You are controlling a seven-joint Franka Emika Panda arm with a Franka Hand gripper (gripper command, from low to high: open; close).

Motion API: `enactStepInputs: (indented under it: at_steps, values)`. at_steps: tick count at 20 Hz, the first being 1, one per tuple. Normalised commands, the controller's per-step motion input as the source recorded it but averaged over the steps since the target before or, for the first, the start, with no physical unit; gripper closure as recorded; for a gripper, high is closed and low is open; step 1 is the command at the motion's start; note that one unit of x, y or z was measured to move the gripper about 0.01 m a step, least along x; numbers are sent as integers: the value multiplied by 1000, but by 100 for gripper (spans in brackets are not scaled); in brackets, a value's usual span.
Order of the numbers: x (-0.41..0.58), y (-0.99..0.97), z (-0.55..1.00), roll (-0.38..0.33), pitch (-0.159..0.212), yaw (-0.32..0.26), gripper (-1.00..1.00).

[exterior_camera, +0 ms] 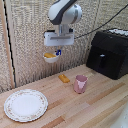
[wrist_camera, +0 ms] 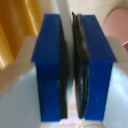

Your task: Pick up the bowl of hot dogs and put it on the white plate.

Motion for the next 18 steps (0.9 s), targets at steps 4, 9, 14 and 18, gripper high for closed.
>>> enactStepInputs:
  at_steps: [4,9,14,18]
  values:
    - [-116,918,309,49,0,0,100]
    - [-194,921,69,37,4,0,100]
    - [-229,818,-315,-6,24,27,100]
    - [-79,521,-580,-92,25,44,100]
